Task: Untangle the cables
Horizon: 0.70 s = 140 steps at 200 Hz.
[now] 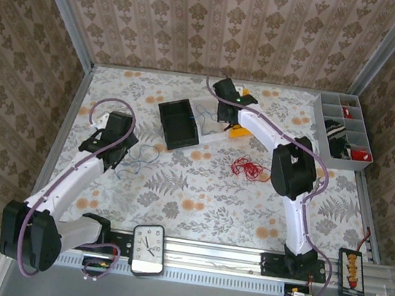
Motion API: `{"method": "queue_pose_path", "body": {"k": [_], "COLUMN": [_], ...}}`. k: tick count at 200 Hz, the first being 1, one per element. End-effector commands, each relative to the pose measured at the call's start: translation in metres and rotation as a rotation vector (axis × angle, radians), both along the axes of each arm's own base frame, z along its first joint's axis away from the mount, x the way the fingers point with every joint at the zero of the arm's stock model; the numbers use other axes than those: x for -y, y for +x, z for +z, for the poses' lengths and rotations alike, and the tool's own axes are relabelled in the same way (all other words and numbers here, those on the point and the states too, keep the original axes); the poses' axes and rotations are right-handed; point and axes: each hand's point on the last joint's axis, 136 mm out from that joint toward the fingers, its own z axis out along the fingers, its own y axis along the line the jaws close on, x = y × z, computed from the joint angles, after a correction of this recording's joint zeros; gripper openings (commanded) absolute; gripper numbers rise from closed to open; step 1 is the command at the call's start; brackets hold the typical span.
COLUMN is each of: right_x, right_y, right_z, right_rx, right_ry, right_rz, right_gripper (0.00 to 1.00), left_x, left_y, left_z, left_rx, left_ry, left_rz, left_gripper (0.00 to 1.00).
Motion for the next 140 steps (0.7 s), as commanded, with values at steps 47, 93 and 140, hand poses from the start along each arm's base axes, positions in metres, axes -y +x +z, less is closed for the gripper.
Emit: {"method": "queue_pose_path", "body": {"k": [47,93,140], "right_x": [-0.061,-0.047,-0.017], "right_y": [0.009,0.017,0.023], "right_z": [0.073,0.092,0.079], "right_rx": [0.153,0.220,0.193], "right_ry": [0.533,0.483,0.327], "right_rz": [0.242,0.162,0.028], "right_gripper": [0.00,0.01,0.01], "left_x": [0.005,0.005,0.006], "left_y": [0.004,0.003,0.003], "left_z": [0.003,0.003,0.001], "left_rx": [0.011,0.011,0.009], "left_ry": [0.006,0.004,0.000], "left_rz": [-0.030,-0.032,-0.033], "left_gripper": [0.00,0.00,0.00]}}
